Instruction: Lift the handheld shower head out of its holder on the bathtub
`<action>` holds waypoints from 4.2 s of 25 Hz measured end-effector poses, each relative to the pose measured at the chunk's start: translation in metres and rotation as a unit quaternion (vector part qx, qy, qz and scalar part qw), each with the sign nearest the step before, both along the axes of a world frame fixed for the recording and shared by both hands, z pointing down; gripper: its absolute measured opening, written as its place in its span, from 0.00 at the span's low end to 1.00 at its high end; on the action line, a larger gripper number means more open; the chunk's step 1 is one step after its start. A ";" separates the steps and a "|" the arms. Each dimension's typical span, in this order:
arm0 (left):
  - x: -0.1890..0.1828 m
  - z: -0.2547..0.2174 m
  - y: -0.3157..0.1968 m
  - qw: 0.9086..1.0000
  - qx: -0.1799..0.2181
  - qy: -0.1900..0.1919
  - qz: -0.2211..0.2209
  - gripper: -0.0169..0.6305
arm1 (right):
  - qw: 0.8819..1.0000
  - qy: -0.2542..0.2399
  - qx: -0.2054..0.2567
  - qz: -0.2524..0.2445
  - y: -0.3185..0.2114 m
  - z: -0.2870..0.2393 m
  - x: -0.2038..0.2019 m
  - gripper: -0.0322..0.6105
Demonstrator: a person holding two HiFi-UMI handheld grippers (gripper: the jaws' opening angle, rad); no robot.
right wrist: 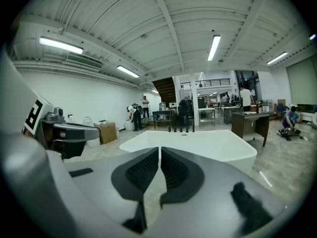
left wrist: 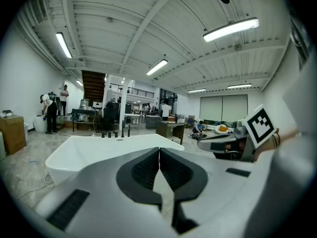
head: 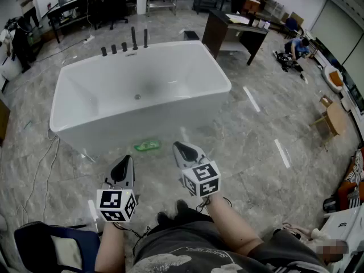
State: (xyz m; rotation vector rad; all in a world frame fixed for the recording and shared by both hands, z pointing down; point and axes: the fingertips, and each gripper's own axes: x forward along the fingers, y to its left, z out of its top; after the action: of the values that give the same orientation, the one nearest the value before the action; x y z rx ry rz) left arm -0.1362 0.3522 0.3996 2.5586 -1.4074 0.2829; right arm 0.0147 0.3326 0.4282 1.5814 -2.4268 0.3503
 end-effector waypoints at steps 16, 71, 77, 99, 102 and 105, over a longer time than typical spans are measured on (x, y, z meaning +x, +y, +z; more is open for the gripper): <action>-0.001 -0.001 -0.009 1.000 -0.006 0.009 0.003 0.05 | 1.000 0.001 0.007 -0.001 -0.003 -0.006 -0.005 0.11; -0.028 0.056 -0.485 0.998 -0.055 0.007 -0.026 0.05 | 0.999 -0.046 -0.002 0.026 -0.519 0.033 0.038 0.19; -0.013 0.063 -0.557 0.996 -0.066 -0.009 -0.063 0.05 | 0.999 -0.042 -0.028 0.021 -0.620 0.053 0.065 0.13; 0.027 0.170 -0.867 0.977 -0.110 -0.021 -0.180 0.05 | 0.996 -0.011 -0.085 -0.017 -1.093 0.252 0.074 0.32; 0.021 0.194 -0.886 0.975 -0.116 -0.017 -0.187 0.05 | 0.995 -0.005 -0.095 -0.021 -1.132 0.282 0.058 0.32; 0.019 0.217 -0.898 0.975 -0.122 -0.019 -0.186 0.05 | 0.996 0.006 -0.089 -0.015 -1.161 0.298 0.053 0.32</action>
State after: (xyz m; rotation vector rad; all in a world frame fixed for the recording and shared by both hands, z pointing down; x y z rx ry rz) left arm -0.1169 -0.5458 0.6163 2.0574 -1.7088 0.4145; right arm 0.0677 -0.8288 0.7264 1.4652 -2.3348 0.5328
